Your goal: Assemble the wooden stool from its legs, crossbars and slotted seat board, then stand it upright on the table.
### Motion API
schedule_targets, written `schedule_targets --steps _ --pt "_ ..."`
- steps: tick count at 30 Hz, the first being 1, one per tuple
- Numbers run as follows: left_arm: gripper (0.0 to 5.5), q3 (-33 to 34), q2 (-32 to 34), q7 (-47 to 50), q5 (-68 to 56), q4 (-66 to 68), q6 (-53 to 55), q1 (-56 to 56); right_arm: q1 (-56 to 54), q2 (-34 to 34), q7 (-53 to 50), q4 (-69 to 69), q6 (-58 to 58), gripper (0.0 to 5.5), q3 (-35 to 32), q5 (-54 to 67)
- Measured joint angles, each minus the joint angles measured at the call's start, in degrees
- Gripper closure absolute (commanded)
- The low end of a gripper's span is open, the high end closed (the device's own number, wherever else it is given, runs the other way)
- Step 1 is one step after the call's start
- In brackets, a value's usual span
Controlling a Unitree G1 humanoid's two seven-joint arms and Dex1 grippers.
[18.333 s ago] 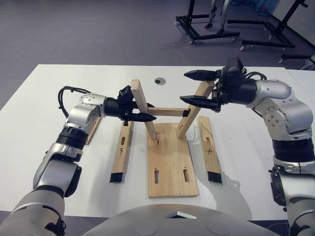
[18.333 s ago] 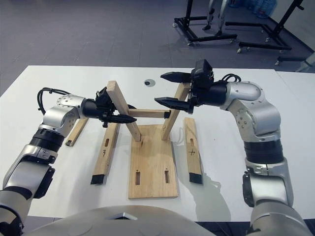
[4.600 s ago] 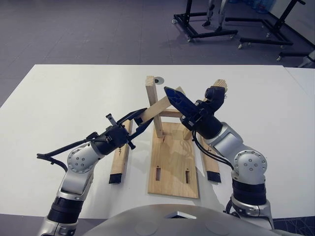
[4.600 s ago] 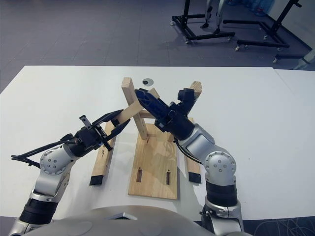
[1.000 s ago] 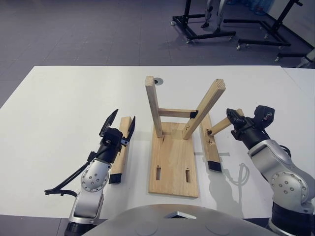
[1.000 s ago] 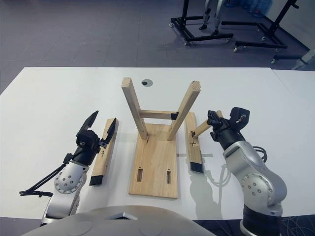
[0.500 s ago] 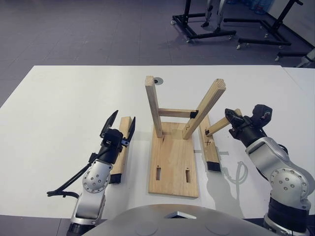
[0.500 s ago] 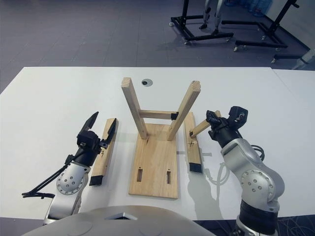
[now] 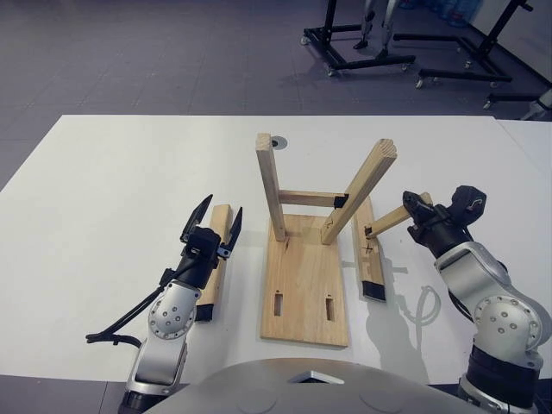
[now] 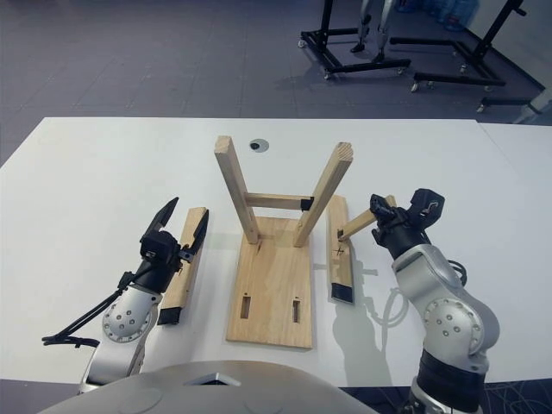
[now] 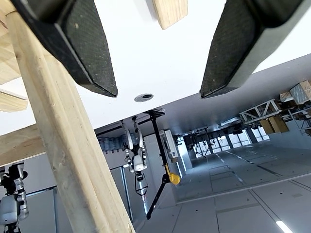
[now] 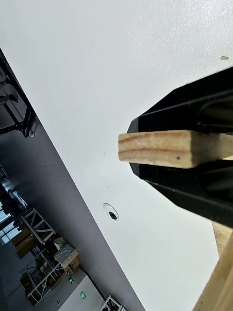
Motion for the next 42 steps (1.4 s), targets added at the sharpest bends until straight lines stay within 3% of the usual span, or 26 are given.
schedule_targets --steps 17,27,42 --pt "2.4 -0.1 0.1 0.1 0.2 0.0 -0.1 -0.6 0.8 -5.3 7.8 -3.4 -3.6 5.11 11.8 -18.8" --pt "2.4 -0.2 -1.0 0.5 0.4 0.5 -0.1 -0.9 1.6 -6.7 16.6 0.5 -10.1 5.11 14.1 -25.3" --pt "2.4 -0.5 -1.6 1.7 0.7 1.8 -0.2 -1.8 -1.4 -6.7 20.1 5.5 -12.5 5.11 12.8 -30.1"
